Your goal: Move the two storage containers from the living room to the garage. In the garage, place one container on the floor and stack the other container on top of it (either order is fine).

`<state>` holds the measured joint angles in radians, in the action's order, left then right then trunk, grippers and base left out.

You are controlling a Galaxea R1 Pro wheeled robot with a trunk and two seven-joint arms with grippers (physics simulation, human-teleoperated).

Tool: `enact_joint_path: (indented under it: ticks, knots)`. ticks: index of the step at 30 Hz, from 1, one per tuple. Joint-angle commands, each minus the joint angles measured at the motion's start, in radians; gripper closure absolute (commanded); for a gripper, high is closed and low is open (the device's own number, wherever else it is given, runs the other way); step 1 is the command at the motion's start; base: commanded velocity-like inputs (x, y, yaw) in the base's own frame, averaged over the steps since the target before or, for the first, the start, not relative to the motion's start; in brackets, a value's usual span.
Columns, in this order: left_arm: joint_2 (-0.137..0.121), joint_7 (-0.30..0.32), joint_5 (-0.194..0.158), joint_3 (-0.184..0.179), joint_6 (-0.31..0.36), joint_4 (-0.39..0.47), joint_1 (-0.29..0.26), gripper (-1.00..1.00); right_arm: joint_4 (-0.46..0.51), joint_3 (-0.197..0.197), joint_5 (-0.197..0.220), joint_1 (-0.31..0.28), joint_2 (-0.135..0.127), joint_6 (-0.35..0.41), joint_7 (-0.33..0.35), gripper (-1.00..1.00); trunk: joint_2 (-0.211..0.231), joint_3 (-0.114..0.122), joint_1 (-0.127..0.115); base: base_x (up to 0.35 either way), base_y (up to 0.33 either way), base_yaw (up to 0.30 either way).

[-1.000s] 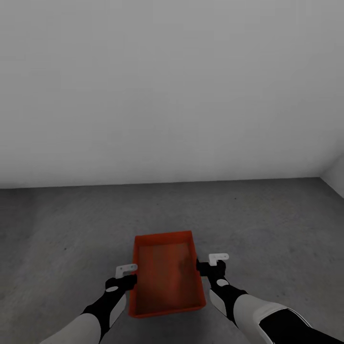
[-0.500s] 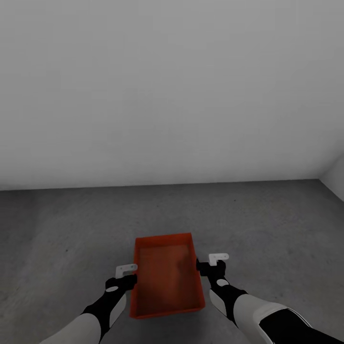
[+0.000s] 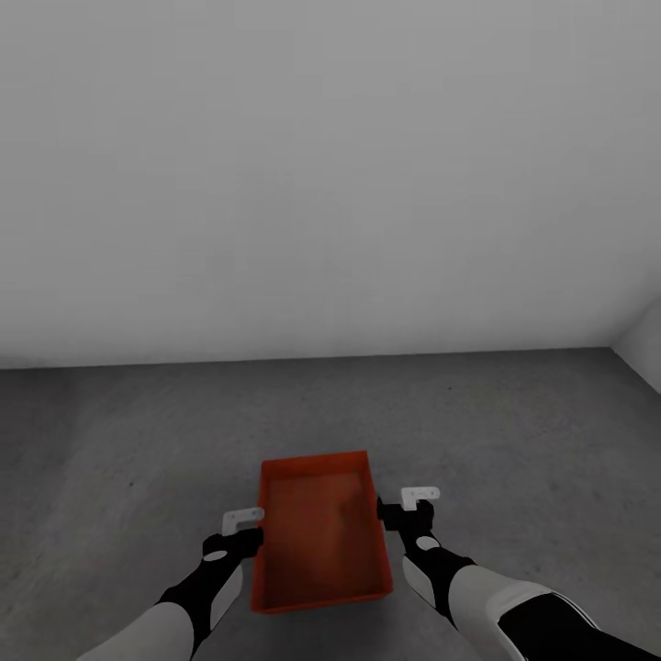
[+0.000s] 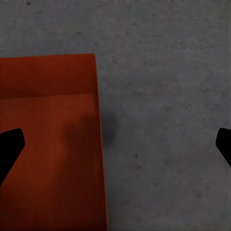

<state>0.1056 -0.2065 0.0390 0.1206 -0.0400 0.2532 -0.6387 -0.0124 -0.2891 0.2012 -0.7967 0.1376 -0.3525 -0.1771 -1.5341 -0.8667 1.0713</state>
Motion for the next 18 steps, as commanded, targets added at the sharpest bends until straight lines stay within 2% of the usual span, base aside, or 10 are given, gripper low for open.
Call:
enact_joint_path:
  ticks: [1, 13, 18]
  knots:
    - [0.001, -0.001, 0.004, 0.007, -0.004, -0.001, -0.001, -1.0, -0.001, -0.009, 0.009, -0.001, 0.0, -0.003, -0.002, -1.0, 0.007, 0.003, -0.004, 0.0, 0.0, 0.0]
    - [0.0, -0.001, 0.004, 0.007, -0.004, 0.0, -0.001, -1.0, -0.001, -0.009, 0.009, -0.001, 0.0, -0.003, -0.002, -1.0, 0.091, 0.04, -0.05, 0.0, 0.0, 0.0]
    - [0.001, -0.001, 0.004, 0.007, -0.004, 0.001, -0.001, -1.0, -0.001, -0.009, 0.009, 0.0, 0.0, -0.003, -0.002, -1.0, 0.091, 0.04, -0.05, 0.0, 0.0, 0.0]
